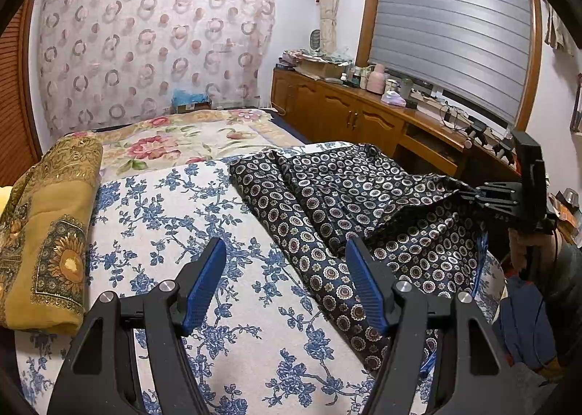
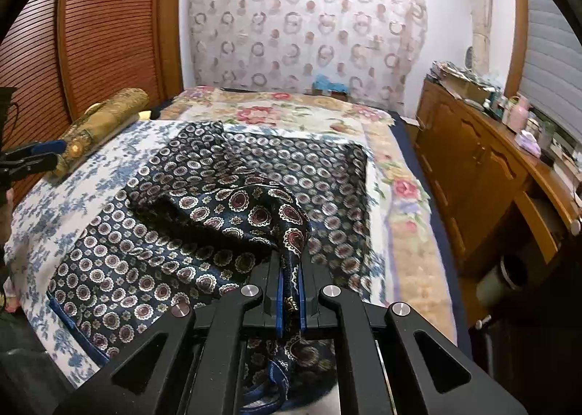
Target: Fold small clothes
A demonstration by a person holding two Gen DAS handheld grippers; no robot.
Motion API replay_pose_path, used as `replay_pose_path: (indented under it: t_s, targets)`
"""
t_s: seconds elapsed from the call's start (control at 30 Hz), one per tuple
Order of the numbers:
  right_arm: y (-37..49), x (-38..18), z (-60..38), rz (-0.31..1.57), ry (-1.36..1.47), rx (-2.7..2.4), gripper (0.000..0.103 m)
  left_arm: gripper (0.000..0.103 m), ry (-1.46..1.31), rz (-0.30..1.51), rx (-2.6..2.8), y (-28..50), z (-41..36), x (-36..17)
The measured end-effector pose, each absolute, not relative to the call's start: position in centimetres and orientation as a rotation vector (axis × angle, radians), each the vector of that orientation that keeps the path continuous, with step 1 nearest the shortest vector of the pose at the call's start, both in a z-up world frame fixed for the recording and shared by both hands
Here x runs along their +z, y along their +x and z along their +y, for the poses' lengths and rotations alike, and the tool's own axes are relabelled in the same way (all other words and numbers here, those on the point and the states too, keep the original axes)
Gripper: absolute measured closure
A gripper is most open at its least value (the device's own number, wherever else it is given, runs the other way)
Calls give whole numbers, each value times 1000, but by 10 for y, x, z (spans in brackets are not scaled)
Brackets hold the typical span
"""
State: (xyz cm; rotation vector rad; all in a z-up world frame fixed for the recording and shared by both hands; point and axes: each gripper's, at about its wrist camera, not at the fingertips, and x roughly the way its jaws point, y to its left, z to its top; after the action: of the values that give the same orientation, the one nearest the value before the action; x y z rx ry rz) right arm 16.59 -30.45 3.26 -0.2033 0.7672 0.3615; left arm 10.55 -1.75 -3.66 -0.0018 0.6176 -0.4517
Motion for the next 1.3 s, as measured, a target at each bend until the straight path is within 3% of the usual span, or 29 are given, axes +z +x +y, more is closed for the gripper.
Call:
replay_pose_path:
  t_s: [0.13,0.23,0.3,0.37,0.47,0.73,1.3]
  targets:
    - [167,29,-291,807,-230,342,98,34,1,618,-454,105,-20,-38]
    - [167,31,-286,820,-241,339,90,34,3,621,-453,103,-21,-39]
    - [165,35,-278,817,-253,361,81,34,4,621,-452,103,-22,-39]
    - [158,45,-285,807,-263,367,58,34,4,621,-451,102,-23,-39]
    - [152,54,-282,780,-268,395,50,34,3,621,-455,102,-23,-39]
    - [152,70,-249,741,-314,480,46,34,10,631,-460,99,-30,-45]
    - [225,14,-166,939,-518,628,46,34,24,656,-477,97,-39,-52]
